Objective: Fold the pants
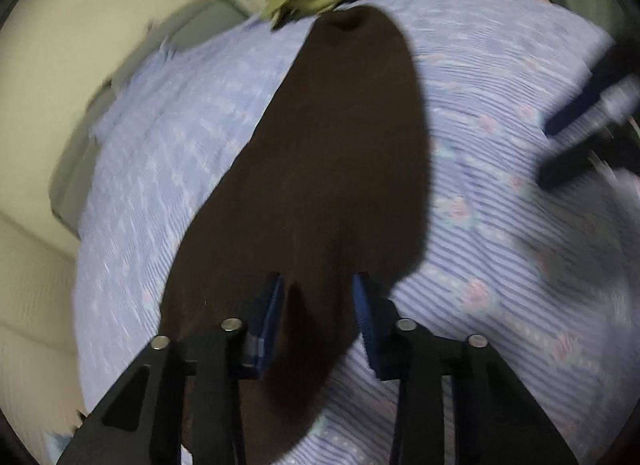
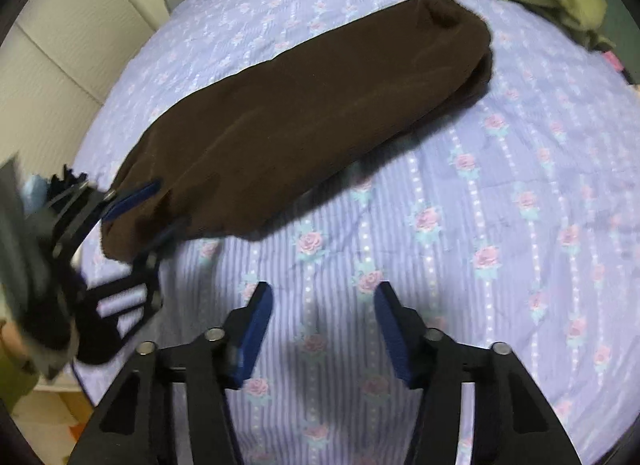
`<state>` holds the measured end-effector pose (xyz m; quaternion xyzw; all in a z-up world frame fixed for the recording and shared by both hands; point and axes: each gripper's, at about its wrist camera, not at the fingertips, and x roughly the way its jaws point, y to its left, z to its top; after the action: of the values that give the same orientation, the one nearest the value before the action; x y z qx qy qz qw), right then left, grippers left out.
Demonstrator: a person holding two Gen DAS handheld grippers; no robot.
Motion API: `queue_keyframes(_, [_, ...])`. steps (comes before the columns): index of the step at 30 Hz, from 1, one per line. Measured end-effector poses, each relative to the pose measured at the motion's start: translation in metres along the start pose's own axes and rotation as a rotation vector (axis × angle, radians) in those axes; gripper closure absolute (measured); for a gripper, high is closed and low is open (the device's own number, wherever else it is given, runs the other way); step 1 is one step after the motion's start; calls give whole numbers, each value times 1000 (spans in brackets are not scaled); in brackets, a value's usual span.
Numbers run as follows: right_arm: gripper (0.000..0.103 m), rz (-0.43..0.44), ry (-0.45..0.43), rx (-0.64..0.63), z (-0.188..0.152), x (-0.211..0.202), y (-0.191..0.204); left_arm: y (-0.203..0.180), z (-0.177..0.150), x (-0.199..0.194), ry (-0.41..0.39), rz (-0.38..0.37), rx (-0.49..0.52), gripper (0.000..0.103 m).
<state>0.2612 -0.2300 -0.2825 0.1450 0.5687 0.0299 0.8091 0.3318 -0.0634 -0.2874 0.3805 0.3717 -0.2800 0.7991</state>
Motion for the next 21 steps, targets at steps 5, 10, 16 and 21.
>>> queue_keyframes(5, [57,113,16,-67,8,26,10,47,1,33,80,-55,-189,70])
queue_keyframes(10, [57,173,24,-105,26,54,25,68,-4,62,133,-92,-263,67])
queue_keyframes(16, [57,248,-2,-174,55,66,45,87,-8,73,146,-171,-329,65])
queue_keyframes(21, [57,279,43,-196,71,88,55,101,-11,83,158,-227,-394,65])
